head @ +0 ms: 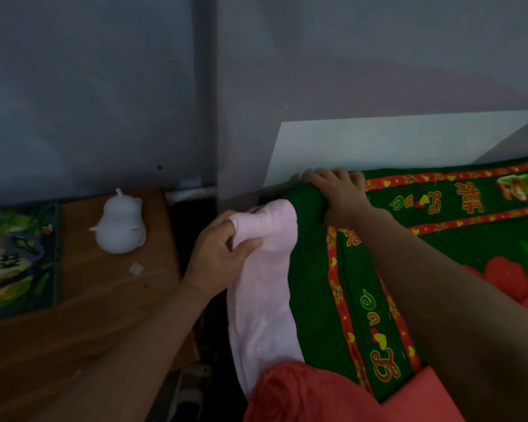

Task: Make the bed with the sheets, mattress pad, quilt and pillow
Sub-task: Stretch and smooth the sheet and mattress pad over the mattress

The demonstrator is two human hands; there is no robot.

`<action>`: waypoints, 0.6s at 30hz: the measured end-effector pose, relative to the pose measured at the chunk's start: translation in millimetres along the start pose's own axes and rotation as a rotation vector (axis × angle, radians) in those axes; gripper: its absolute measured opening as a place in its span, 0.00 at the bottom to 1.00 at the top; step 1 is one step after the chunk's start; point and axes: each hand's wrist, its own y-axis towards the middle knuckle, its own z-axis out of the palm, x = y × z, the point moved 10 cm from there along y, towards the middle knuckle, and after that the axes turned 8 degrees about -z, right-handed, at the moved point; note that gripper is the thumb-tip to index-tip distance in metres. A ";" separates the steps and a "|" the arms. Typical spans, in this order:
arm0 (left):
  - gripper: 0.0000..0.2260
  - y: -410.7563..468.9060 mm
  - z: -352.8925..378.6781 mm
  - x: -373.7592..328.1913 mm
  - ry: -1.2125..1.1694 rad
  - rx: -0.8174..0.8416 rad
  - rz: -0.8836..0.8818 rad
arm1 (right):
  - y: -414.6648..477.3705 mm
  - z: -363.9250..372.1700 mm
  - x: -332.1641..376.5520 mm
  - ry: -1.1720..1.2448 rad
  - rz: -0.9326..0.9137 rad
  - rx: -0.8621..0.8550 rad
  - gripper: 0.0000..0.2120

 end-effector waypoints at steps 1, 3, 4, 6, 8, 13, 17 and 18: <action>0.26 -1.6 1.7 -3.7 -0.017 -0.004 -0.007 | -2.3 1.3 -3.7 -0.011 -0.011 0.034 0.40; 0.26 -5.4 2.9 -8.6 -0.048 -0.029 -0.039 | -8.8 4.3 -13.2 -0.003 -0.031 0.118 0.41; 0.24 -7.6 3.0 -10.4 -0.069 -0.047 -0.058 | -13.9 3.5 -18.7 0.014 -0.029 0.159 0.41; 0.21 -10.8 1.2 -8.4 -0.110 -0.105 -0.094 | -23.1 1.1 -31.5 0.110 0.020 0.240 0.40; 0.18 -14.5 -0.6 -4.3 -0.144 -0.162 -0.139 | -31.6 2.0 -43.0 0.220 0.100 0.331 0.33; 0.17 -8.6 -9.4 30.8 -0.133 -0.306 -0.292 | -30.2 0.3 -45.1 0.322 0.113 0.328 0.26; 0.17 19.2 -18.2 74.3 0.014 -0.334 -0.429 | -5.1 -6.6 -23.5 0.052 0.037 -0.022 0.33; 0.18 26.1 -18.1 85.9 0.049 -0.322 -0.464 | -1.9 -1.5 -21.5 0.060 0.071 -0.080 0.32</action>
